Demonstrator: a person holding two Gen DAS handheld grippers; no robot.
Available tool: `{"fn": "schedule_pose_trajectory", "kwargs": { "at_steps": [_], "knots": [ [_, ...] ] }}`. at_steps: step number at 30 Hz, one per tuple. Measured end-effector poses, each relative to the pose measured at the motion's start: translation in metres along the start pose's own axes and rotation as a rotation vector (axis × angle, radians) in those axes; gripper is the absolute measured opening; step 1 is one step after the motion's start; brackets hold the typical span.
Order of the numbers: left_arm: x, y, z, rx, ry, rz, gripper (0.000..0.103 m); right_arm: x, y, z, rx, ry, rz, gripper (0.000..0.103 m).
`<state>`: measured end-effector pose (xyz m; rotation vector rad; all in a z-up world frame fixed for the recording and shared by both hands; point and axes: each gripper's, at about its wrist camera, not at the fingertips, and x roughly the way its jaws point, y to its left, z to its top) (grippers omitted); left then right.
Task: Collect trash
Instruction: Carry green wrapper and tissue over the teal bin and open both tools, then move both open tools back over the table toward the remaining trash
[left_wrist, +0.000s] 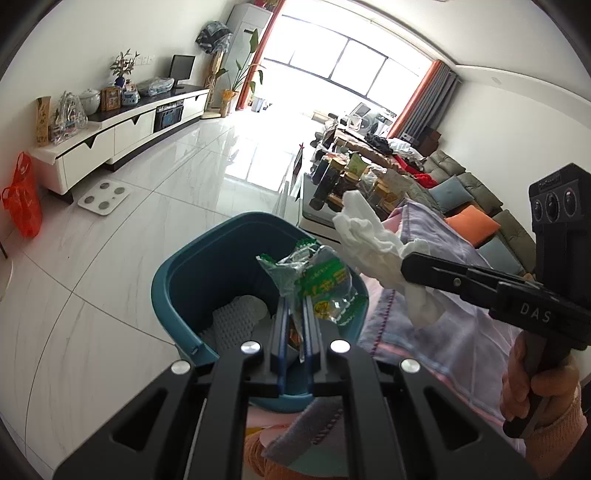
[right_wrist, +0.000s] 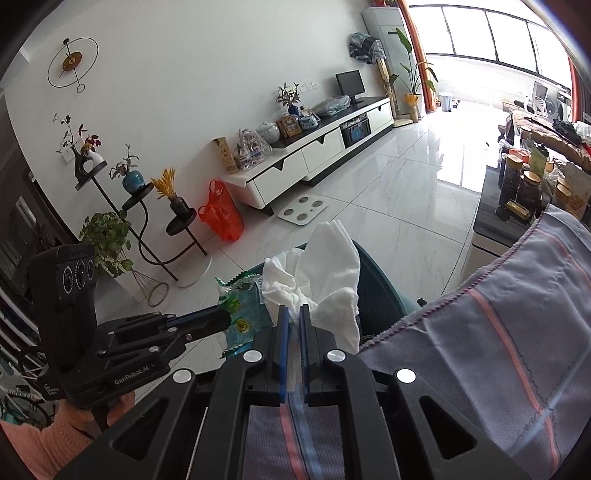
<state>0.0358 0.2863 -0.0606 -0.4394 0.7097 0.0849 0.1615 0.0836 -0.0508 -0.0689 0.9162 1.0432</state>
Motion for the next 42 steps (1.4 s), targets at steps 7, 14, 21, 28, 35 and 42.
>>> {"fn": "schedule_pose_trajectory", "kwargs": {
  "at_steps": [7,14,21,28,35,42],
  "knots": [
    [0.023,0.012,-0.005,-0.025,0.032,0.031,0.009,0.030,-0.001,0.004,0.015,0.047,-0.022,0.006],
    [0.042,0.022,-0.004,-0.060,0.052,0.038,0.010,0.051,-0.009,0.003,0.060,0.088,-0.025,0.008],
    [0.058,0.027,-0.003,-0.070,0.067,0.033,0.010,0.053,-0.015,0.003,0.072,0.091,-0.036,0.010],
    [0.062,0.021,-0.005,-0.068,0.063,0.024,0.022,0.043,-0.021,-0.002,0.091,0.076,-0.026,0.012],
    [0.029,-0.008,-0.005,0.027,-0.044,0.087,0.051,0.016,-0.021,-0.012,0.085,0.022,-0.030,0.029],
    [-0.005,-0.040,-0.007,0.105,-0.127,0.138,0.077,-0.029,-0.015,-0.028,0.029,-0.067,-0.074,0.054]
  ]
}}
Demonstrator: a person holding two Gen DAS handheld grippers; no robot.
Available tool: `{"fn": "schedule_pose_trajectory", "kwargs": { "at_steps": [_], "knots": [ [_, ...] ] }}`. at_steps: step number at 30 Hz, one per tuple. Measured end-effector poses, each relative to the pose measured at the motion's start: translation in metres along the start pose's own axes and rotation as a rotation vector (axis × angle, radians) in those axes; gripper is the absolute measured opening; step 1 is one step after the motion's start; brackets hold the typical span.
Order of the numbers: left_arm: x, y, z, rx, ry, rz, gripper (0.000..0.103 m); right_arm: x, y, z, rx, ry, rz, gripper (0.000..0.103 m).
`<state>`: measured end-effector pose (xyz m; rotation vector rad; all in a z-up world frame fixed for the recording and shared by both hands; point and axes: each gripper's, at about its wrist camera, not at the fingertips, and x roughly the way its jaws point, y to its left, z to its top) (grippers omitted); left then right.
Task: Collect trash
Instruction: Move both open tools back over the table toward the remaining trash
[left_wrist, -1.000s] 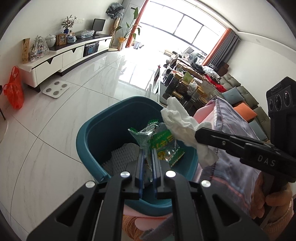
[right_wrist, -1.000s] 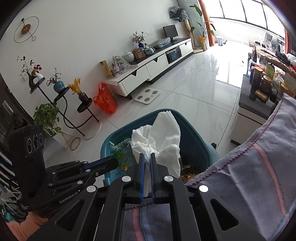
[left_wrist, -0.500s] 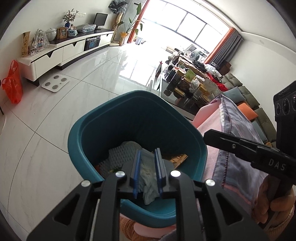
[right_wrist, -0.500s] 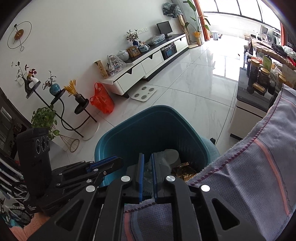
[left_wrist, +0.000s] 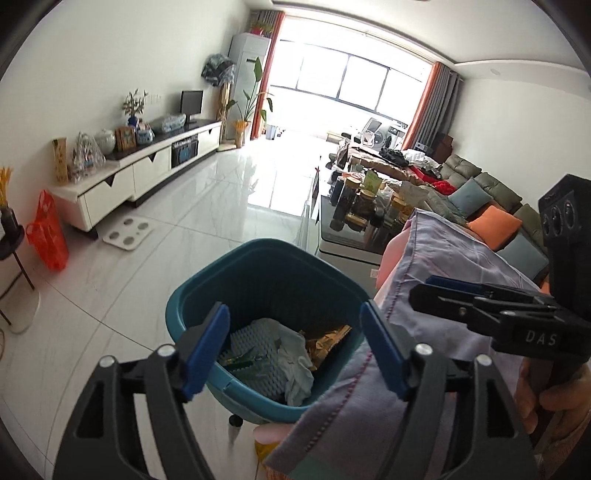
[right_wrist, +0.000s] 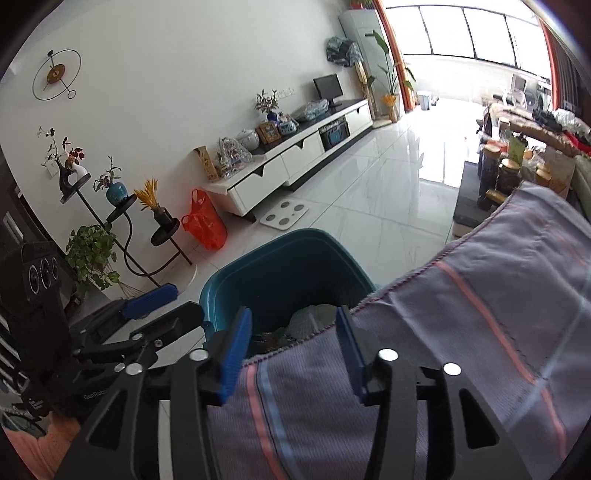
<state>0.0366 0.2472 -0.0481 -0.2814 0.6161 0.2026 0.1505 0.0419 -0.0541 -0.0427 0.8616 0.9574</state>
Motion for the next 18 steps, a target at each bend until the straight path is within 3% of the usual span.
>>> {"fn": "schedule_pose_trajectory", "kwargs": {
  "at_steps": [6,13,18],
  "knots": [
    [-0.025,-0.025,-0.005,0.046,-0.052,0.004,0.100,-0.044,-0.011,-0.019,0.006,-0.076,-0.040,0.079],
    [-0.039,-0.072,-0.021,0.104,-0.069,-0.055,0.100,-0.102,-0.032,-0.054,0.071,-0.147,-0.120,0.092],
    [-0.038,-0.120,-0.030,0.171,-0.059,-0.172,0.100,-0.151,-0.052,-0.084,0.121,-0.207,-0.232,0.093]
  ]
}}
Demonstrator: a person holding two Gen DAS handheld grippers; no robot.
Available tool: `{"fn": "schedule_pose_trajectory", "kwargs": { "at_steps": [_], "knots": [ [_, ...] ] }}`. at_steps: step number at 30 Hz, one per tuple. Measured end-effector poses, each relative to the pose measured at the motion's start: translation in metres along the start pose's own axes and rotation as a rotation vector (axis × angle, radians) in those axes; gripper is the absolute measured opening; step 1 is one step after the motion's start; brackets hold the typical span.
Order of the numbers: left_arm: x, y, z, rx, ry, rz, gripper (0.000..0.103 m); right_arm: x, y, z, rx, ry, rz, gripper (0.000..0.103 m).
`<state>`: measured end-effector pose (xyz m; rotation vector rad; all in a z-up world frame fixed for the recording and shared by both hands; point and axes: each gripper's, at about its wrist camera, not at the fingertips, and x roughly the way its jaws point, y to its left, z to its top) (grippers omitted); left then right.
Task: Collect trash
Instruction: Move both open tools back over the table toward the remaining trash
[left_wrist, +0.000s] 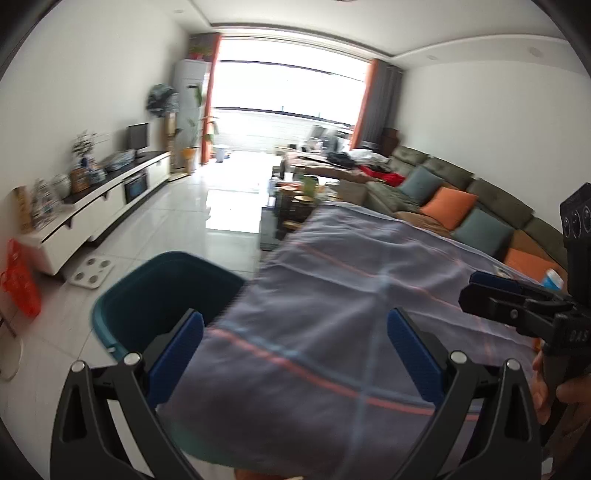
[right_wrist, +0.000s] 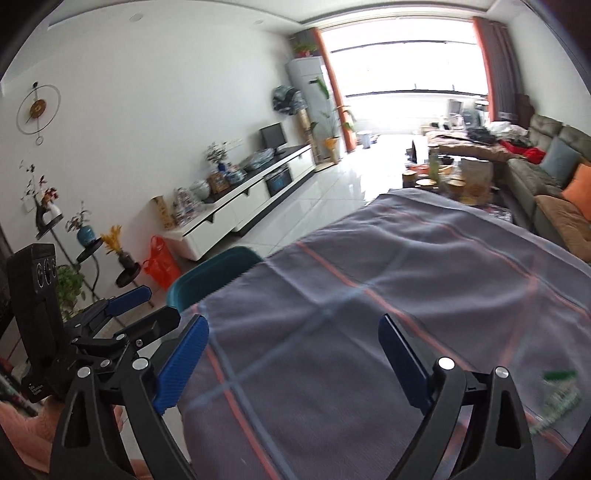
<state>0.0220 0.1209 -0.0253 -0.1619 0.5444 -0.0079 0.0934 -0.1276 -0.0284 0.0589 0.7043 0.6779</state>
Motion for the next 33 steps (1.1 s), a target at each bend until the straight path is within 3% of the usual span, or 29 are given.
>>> {"fn": "schedule_pose_trajectory", "kwargs": {
  "at_steps": [12,24,33],
  "knots": [
    [0.029,-0.141,-0.004,0.217,0.066,-0.336,0.100,-0.084,-0.087,-0.025,0.153,-0.092,-0.260,0.093],
    [0.059,-0.243,-0.025,0.371,0.232,-0.598,0.098,-0.137,-0.155,-0.040,0.281,-0.169,-0.394,0.093],
    [0.096,-0.285,-0.041,0.393,0.414,-0.706,0.068,-0.152,-0.180,-0.059,0.359,-0.177,-0.411,0.093]
  ]
}}
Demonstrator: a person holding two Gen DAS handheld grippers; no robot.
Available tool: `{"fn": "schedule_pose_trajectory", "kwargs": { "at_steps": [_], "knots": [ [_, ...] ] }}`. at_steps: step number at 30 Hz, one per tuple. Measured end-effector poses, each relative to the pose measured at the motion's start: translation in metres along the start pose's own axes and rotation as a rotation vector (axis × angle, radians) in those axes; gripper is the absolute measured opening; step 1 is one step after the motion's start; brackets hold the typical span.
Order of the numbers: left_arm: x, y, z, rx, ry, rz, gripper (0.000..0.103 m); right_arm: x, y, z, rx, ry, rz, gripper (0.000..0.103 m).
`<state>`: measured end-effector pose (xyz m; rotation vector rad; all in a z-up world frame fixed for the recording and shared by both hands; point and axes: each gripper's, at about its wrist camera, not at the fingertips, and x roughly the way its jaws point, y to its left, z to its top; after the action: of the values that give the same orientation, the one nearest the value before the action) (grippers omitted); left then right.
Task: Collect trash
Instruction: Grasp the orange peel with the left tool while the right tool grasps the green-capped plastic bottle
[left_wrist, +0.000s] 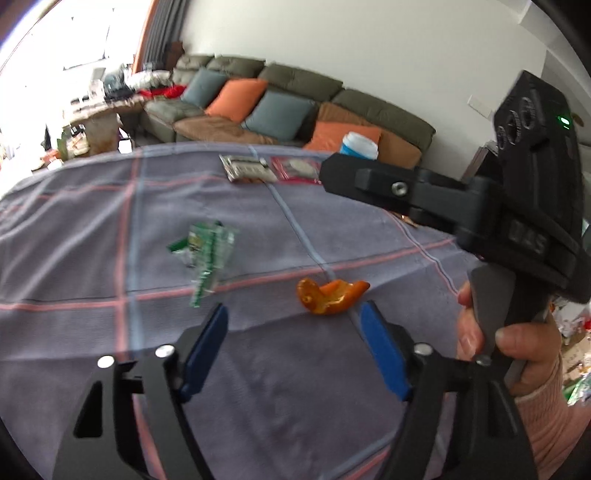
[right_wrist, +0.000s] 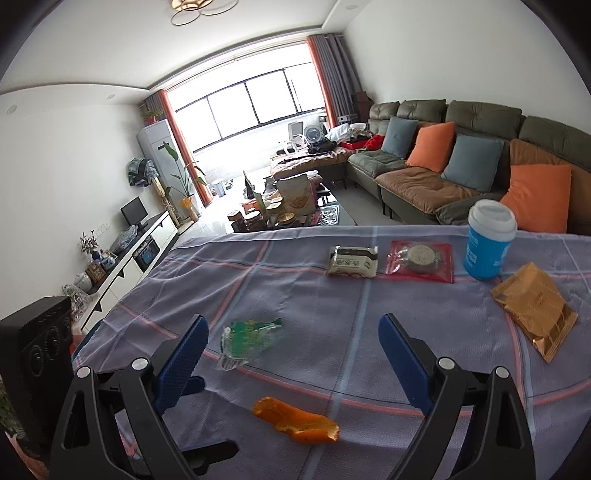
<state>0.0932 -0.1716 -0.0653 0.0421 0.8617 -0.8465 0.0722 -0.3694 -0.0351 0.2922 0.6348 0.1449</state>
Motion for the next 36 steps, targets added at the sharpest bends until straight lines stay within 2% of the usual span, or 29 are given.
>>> {"fn": "schedule_pose_trajectory", "kwargs": {
  "at_steps": [2,7,9,11,14,20,25,30,36],
  "knots": [
    [0.010,0.000,0.003,-0.005,0.034,-0.018,0.058,0.001,-0.004,-0.001,0.015,0.003,0.002,0.093],
    [0.035,0.006,0.007,-0.061,0.101,-0.067,0.044,0.003,-0.010,-0.003,0.032,0.009,0.006,0.093],
    [0.041,0.006,0.007,-0.070,0.106,-0.066,0.037,0.005,-0.011,-0.004,0.038,0.011,0.009,0.093],
    [0.044,0.007,0.007,-0.070,0.110,-0.072,0.020,0.006,-0.011,-0.005,0.040,0.015,0.011,0.093],
    [0.044,0.011,0.007,-0.093,0.102,-0.100,0.013,0.007,-0.011,-0.006,0.038,0.021,0.012,0.093],
    [0.032,0.014,0.003,-0.086,0.067,-0.099,0.010,0.014,-0.007,-0.006,0.032,0.042,0.040,0.089],
    [0.006,0.024,-0.006,-0.099,0.024,-0.068,0.010,0.024,0.007,-0.009,0.005,0.073,0.075,0.082],
    [-0.026,0.048,-0.015,-0.149,-0.023,-0.031,0.010,0.040,0.021,-0.013,-0.006,0.126,0.112,0.077],
    [-0.060,0.068,-0.026,-0.163,-0.078,0.057,0.009,0.062,0.031,-0.017,0.021,0.195,0.134,0.070]
  ]
}}
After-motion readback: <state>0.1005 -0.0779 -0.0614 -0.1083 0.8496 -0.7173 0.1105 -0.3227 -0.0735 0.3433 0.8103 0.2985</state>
